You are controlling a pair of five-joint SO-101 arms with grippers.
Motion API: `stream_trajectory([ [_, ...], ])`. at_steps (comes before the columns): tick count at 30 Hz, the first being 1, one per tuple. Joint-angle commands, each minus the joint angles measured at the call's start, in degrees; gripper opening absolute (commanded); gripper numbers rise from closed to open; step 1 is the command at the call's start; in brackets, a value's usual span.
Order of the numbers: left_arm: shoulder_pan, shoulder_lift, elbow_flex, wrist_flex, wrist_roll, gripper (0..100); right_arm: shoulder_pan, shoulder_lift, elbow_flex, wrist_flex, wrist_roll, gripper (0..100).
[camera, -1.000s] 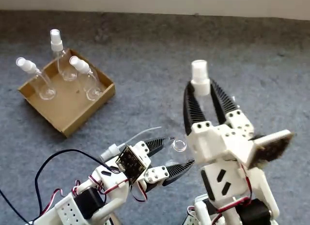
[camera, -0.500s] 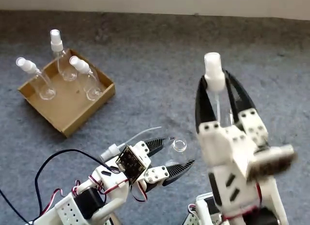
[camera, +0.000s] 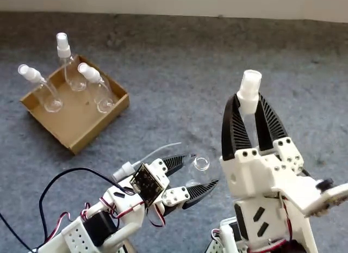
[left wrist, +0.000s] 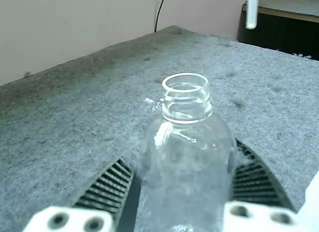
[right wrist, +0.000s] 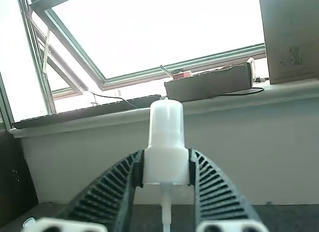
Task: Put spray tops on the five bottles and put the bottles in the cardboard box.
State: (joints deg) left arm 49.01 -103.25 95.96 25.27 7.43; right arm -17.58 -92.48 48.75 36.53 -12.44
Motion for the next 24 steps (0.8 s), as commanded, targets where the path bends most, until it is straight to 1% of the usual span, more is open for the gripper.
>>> stream_trajectory([
  [1,0.8,-0.4,1.3,-0.1,-0.5,14,0.5,-0.6,2.3,-5.1,-0.9,9.8],
  [10,0.8,-0.4,1.3,-0.1,-0.5,14,0.5,-0.7,7.9,-13.8,-1.5,9.5],
  [14,0.8,-0.4,1.3,-0.1,-0.5,14,0.5,-0.7,7.6,-13.5,-7.6,9.5],
  [19,0.8,-0.4,1.3,-0.1,-0.5,14,0.3,-0.7,8.1,-13.4,-8.3,9.5],
  [22,0.8,-0.4,1.3,-0.1,-0.5,14,-2.8,-0.7,8.1,-13.0,-8.2,9.5],
  [24,0.7,-0.4,1.3,-0.2,-0.5,14,-4.8,-0.7,8.1,-10.1,-8.2,9.5],
])
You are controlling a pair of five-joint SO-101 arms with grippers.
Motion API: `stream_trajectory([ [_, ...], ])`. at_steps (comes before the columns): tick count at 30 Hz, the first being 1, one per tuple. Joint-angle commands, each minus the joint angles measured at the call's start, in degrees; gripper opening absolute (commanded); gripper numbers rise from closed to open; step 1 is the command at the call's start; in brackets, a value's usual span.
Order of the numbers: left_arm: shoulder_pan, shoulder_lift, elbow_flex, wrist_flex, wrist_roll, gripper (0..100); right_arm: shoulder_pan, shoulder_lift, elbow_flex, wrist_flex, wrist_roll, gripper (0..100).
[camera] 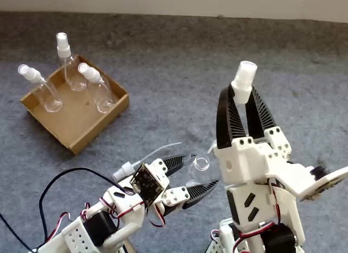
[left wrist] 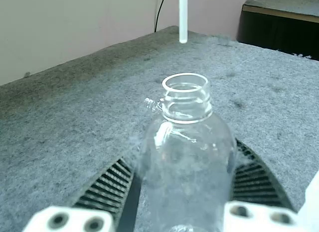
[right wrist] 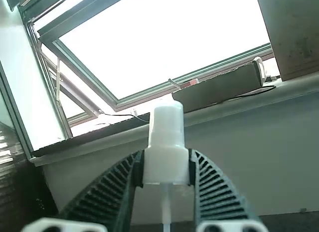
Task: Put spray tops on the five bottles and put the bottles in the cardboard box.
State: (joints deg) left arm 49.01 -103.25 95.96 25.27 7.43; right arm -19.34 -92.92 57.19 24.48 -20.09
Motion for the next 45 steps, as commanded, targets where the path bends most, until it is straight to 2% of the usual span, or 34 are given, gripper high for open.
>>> stream_trajectory([
  [1,0.7,-0.4,1.3,-0.3,-0.5,14,-4.2,-0.2,-0.3,3.0,-0.4,9.5],
  [12,0.7,-0.4,1.2,-0.3,-0.5,14,-4.9,-0.3,-0.2,4.3,-0.2,9.5],
  [16,0.7,-0.4,1.0,-0.4,-0.4,14,-5.1,-0.3,-0.2,9.3,-0.2,9.5],
  [21,0.7,-0.4,1.1,-0.4,-0.4,14,-5.2,-1.4,0.0,9.6,-0.2,9.5],
  [29,0.7,-0.4,1.2,-0.4,-0.3,14,-5.1,-12.4,9.7,9.6,-0.1,9.5],
  [34,0.7,-0.4,1.2,-0.4,-0.3,14,-5.2,-12.4,12.0,9.7,0.0,9.5],
  [38,-0.6,-0.4,1.2,-0.4,-0.3,14,-5.3,-12.4,12.2,10.7,6.2,9.5],
  [41,-3.6,-0.4,1.2,-0.4,-0.2,14,-5.7,-12.4,12.0,17.9,9.9,9.8],
  [45,-5.1,-0.4,0.9,-0.4,-0.2,14,-10.0,-12.4,11.9,22.9,13.2,9.9],
])
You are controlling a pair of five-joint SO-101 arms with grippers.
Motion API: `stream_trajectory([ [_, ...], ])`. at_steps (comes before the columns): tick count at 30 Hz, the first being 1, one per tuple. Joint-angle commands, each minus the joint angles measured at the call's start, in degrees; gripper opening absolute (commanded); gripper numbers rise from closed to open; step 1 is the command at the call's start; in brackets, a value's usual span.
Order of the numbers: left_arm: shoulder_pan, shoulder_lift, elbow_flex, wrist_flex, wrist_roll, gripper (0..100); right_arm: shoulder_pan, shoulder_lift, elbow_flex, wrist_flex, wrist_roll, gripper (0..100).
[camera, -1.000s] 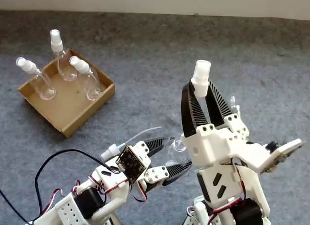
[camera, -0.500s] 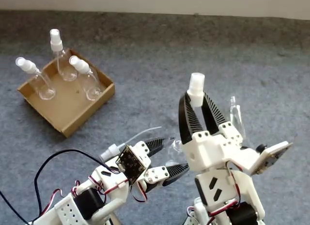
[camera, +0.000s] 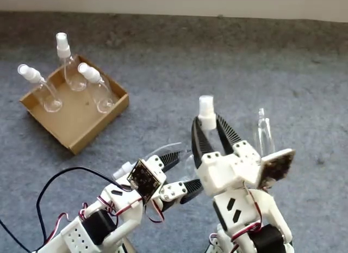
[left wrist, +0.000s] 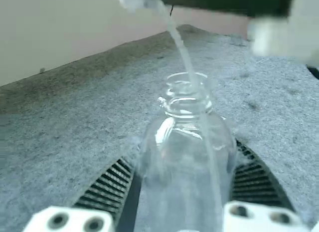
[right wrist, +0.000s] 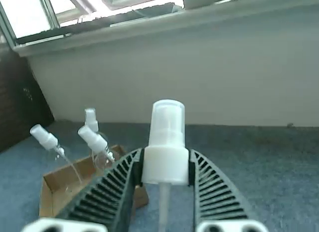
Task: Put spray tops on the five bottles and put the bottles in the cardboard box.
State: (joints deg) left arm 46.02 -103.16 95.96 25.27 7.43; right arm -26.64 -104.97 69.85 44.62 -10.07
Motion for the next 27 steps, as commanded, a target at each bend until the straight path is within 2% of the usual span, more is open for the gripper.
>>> stream_trajectory([
  [1,-2.1,-0.5,0.9,-0.4,-0.2,14,-3.9,-0.4,-0.7,3.5,4.0,10.0],
  [4,-2.2,-0.5,1.1,-0.4,-0.2,14,-6.0,-0.4,-0.7,4.2,5.1,11.5],
  [10,-2.2,-0.5,1.2,-0.4,-0.2,14,-5.9,-0.4,-1.7,6.4,4.8,25.9],
  [21,-2.2,-0.5,1.2,-0.4,-0.2,14,-5.5,-0.1,-14.8,12.9,4.8,25.9],
  [27,-2.2,-0.5,1.2,-0.4,-0.2,14,8.7,-0.1,-17.6,12.4,4.8,24.6],
])
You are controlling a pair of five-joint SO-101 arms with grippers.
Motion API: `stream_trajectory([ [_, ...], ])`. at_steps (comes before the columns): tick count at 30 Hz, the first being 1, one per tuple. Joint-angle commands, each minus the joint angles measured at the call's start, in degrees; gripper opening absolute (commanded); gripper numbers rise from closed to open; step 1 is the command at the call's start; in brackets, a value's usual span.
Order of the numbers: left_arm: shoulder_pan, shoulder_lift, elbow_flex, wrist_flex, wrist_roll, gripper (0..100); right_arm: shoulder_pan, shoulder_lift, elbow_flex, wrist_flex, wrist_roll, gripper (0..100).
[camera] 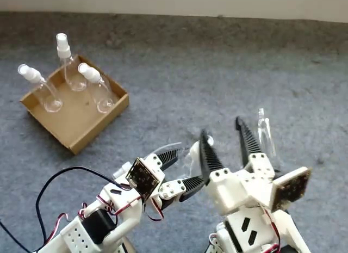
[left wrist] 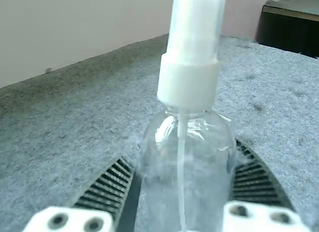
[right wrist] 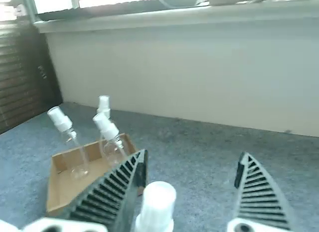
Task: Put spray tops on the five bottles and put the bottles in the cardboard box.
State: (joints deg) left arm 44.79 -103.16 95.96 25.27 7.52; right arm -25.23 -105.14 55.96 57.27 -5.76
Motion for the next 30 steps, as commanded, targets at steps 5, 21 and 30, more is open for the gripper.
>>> stream_trajectory([
  [5,-1.1,-0.5,0.7,-0.4,-0.3,14,14.6,0.0,-3.6,-0.2,0.5,2.9],
  [21,-8.8,-0.5,-2.8,-7.0,-0.6,14,15.1,-0.1,16.5,-7.4,0.6,0.9],
  [30,-15.3,-0.5,-4.6,-11.1,-0.7,14,14.9,-0.1,27.3,-13.8,0.5,0.9],
])
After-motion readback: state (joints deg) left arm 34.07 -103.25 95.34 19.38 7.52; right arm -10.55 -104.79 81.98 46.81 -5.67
